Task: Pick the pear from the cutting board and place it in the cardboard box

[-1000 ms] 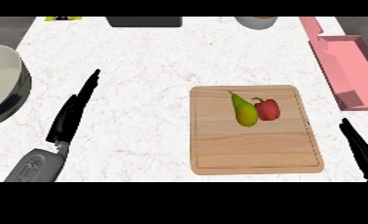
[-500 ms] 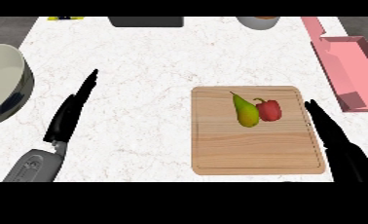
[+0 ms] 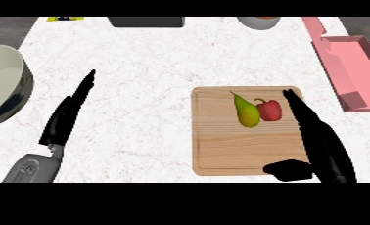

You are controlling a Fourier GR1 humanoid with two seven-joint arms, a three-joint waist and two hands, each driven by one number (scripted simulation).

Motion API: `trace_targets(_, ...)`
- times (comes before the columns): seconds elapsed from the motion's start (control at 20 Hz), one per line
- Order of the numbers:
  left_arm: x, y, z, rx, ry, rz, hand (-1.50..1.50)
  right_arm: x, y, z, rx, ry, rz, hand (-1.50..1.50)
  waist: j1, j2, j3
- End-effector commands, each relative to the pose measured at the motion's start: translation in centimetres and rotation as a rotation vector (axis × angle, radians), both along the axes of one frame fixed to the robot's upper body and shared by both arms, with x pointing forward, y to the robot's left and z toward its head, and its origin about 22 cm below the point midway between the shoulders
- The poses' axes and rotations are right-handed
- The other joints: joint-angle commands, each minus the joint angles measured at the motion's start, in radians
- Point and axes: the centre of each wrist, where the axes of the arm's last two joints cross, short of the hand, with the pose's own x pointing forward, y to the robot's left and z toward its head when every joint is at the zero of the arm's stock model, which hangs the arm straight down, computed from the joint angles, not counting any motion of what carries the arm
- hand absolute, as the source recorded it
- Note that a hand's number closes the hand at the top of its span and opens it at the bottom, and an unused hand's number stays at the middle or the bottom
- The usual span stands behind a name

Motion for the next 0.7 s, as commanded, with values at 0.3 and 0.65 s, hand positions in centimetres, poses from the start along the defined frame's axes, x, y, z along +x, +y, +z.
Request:
trace_targets(0.3,-0.8,0.5,-1.8,0.001,0.009,0.012,0.00,1.1,0.1,-2.3,-0.079,-0.105,-0.008,-1.50,-0.004,0.000,0.000)
trace_targets(0.65,1.9,-1.1,0.0,0.006,0.001,0.008,0.00,2.9,2.3,-4.1,-0.102,0.011,0.034,-1.50,-0.005,0.000,0.000)
